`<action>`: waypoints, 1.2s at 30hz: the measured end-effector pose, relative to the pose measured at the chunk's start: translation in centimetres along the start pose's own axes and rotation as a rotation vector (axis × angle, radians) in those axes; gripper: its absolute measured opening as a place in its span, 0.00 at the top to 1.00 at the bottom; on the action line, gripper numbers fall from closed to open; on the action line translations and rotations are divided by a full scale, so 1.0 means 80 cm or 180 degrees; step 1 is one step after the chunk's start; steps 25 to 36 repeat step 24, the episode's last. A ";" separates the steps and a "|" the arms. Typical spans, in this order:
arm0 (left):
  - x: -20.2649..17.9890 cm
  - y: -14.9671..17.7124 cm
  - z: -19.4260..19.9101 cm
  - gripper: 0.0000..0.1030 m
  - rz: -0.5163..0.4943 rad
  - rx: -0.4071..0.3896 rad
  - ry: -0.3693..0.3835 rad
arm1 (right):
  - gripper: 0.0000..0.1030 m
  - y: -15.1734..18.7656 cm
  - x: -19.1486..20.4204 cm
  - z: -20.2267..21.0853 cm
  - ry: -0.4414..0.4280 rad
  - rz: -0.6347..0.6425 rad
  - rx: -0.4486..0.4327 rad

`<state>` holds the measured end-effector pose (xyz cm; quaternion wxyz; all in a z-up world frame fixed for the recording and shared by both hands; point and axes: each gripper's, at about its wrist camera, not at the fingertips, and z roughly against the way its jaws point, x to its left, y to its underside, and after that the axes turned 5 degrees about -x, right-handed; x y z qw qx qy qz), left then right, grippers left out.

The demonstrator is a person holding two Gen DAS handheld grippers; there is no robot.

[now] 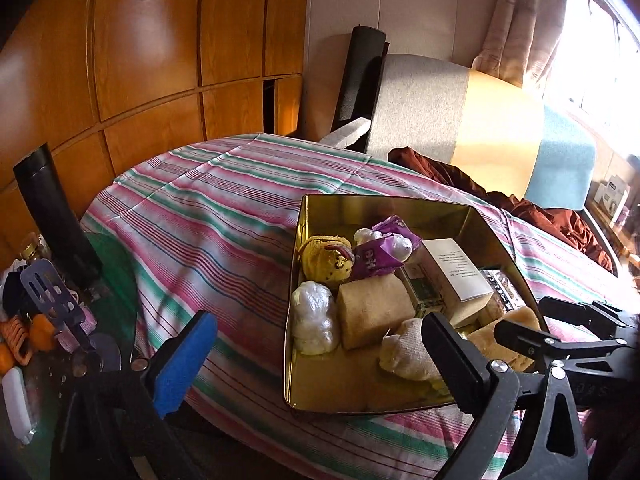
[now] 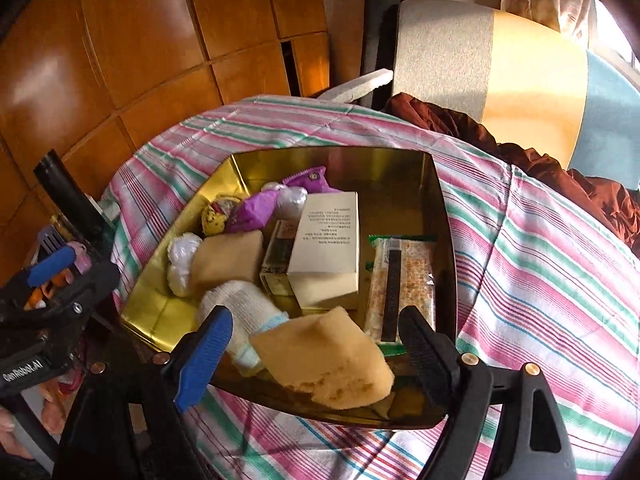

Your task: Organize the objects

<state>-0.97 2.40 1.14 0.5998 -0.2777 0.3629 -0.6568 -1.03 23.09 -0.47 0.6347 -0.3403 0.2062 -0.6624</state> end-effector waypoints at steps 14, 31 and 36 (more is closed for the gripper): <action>-0.011 0.002 0.030 0.00 -0.0034 -0.0119 -0.0271 | 0.13 0.030 0.005 0.038 0.0817 -0.0063 -0.0249; -0.023 0.013 0.046 0.01 -0.0094 -0.0249 -0.0200 | 0.13 0.034 -0.001 0.051 0.1006 -0.0050 -0.0356; -0.023 0.013 0.046 0.01 -0.0094 -0.0249 -0.0200 | 0.13 0.034 -0.001 0.051 0.1006 -0.0050 -0.0356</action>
